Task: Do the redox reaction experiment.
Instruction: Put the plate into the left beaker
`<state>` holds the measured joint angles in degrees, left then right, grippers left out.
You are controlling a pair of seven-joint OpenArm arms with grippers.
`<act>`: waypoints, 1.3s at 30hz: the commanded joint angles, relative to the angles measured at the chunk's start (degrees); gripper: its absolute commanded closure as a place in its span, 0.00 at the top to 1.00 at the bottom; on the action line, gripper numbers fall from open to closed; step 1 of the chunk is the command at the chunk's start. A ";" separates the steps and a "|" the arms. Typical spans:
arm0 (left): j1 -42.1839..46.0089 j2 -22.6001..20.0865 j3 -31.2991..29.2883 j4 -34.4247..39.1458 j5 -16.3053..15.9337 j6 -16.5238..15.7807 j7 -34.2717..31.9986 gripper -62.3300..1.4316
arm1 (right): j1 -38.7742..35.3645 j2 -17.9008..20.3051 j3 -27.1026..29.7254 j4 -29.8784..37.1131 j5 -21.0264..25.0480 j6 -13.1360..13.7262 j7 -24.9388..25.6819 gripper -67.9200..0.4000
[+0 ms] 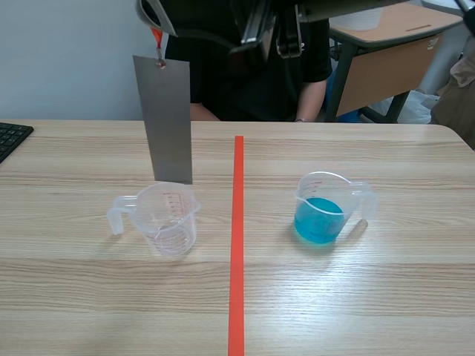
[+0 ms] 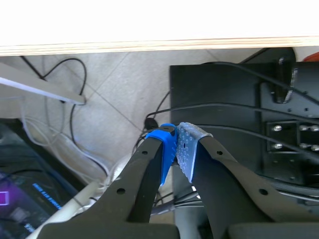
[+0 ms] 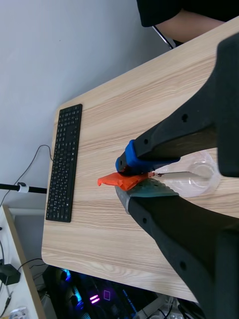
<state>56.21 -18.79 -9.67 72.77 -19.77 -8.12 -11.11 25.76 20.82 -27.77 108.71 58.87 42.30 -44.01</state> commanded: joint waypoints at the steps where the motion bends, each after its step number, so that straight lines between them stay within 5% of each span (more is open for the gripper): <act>1: 0.55 -0.48 0.31 0.61 -0.17 -0.20 -0.83 0.09 | 1.11 -0.72 -0.70 0.72 -0.63 0.42 0.39 0.02; 24: 0.11 -1.57 3.26 0.61 -0.17 -0.15 -0.85 0.09 | 4.76 -10.05 -6.82 -12.09 -8.15 0.42 0.92 0.02; 39: 0.11 -1.60 3.26 0.59 -0.17 -0.15 -0.83 0.09 | 5.81 -11.06 -9.88 -19.37 -13.92 0.42 6.82 0.02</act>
<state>56.18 -20.21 -6.02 72.77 -19.77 -8.12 -11.33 29.82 10.37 -37.65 89.27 44.29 42.30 -38.63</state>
